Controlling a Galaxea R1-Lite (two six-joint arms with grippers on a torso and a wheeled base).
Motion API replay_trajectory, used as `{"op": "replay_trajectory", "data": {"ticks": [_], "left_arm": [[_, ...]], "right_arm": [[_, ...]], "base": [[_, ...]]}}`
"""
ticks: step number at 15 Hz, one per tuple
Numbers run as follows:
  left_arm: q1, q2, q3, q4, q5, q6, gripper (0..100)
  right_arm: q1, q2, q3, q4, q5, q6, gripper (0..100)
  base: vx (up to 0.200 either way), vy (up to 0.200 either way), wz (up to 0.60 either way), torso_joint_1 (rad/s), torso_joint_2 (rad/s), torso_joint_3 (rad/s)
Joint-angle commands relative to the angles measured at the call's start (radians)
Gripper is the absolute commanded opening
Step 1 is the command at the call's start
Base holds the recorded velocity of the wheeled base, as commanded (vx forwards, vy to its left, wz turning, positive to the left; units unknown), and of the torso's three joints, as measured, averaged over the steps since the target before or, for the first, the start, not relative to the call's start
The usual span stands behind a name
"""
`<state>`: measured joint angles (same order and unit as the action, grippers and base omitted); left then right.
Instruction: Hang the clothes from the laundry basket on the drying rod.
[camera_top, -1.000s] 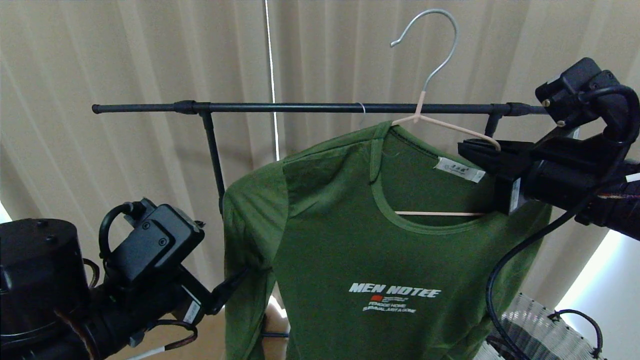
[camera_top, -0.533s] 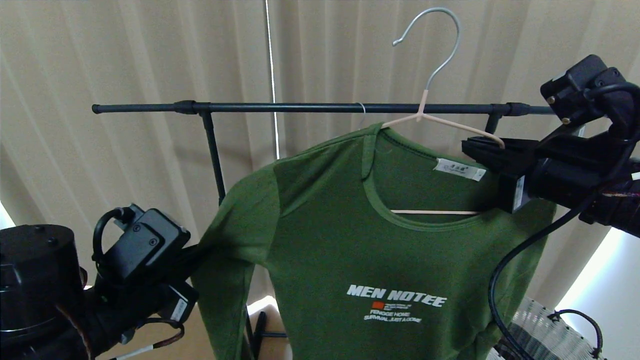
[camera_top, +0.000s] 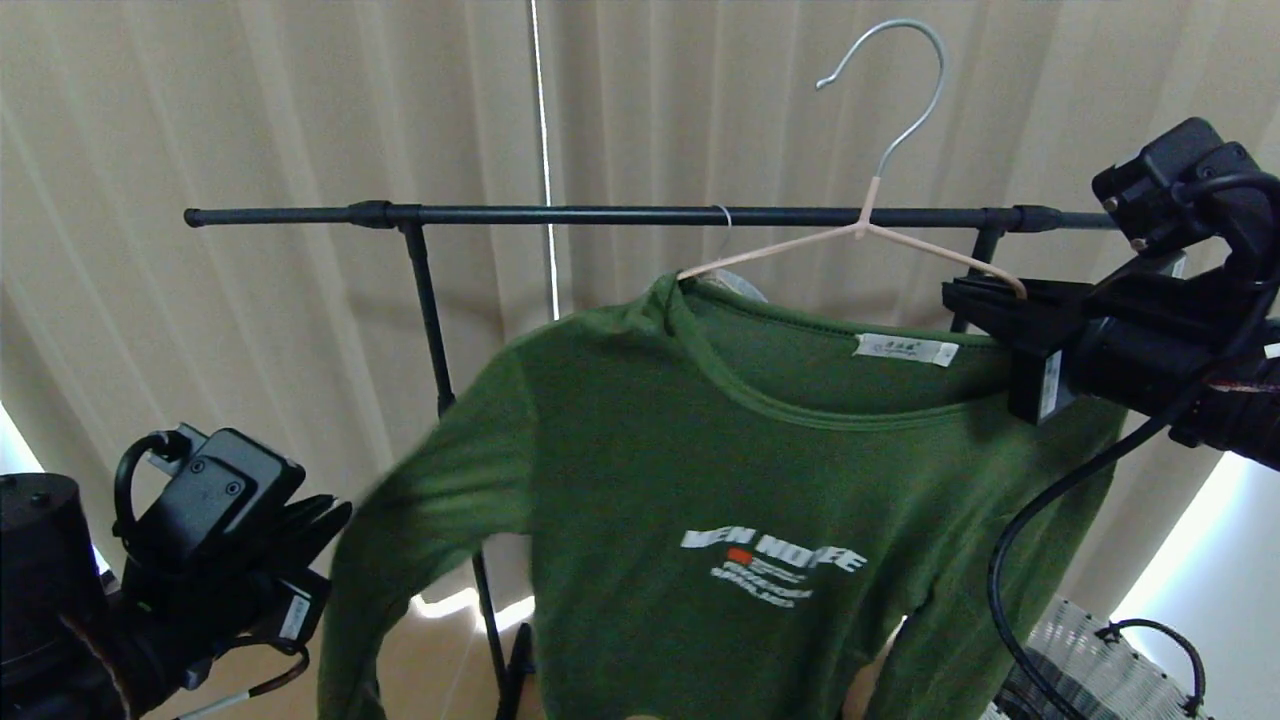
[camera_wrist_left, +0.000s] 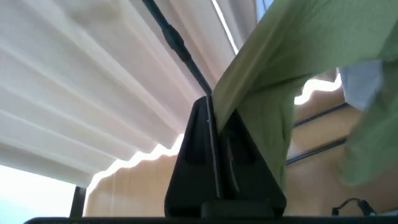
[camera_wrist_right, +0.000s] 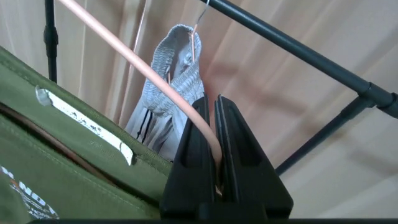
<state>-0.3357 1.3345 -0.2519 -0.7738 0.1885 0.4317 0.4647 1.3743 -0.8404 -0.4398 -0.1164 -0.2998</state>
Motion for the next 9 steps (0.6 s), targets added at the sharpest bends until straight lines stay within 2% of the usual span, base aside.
{"op": "replay_trajectory", "data": {"ticks": [1,3,6,8,9], "left_arm": [[-0.028,-0.018,0.005,-0.001,-0.001,-0.001,100],[-0.028,-0.04,0.028,-0.002,-0.015,-0.018,100],[-0.028,-0.147,0.08,-0.002,-0.052,-0.126,100],[-0.026,-0.193,0.109,-0.002,-0.052,-0.163,100],[-0.025,-0.212,0.125,-0.001,-0.06,-0.205,100]], "right_arm": [[-0.001,-0.001,0.001,0.007,-0.006,-0.001,0],[-0.031,-0.012,0.011,0.013,-0.032,-0.002,0],[-0.127,-0.05,0.047,0.058,-0.065,-0.005,0],[-0.189,-0.086,0.058,0.125,-0.083,-0.005,0],[-0.281,-0.147,0.046,0.277,-0.123,-0.005,0]], "base": [[0.0,0.0,0.0,0.0,0.0,0.0],[0.0,0.0,0.0,0.0,0.0,0.0],[0.0,0.0,0.0,0.0,0.0,0.0],[0.0,0.0,0.0,0.0,0.0,0.0],[0.0,0.0,0.0,0.0,0.0,0.0]]}}
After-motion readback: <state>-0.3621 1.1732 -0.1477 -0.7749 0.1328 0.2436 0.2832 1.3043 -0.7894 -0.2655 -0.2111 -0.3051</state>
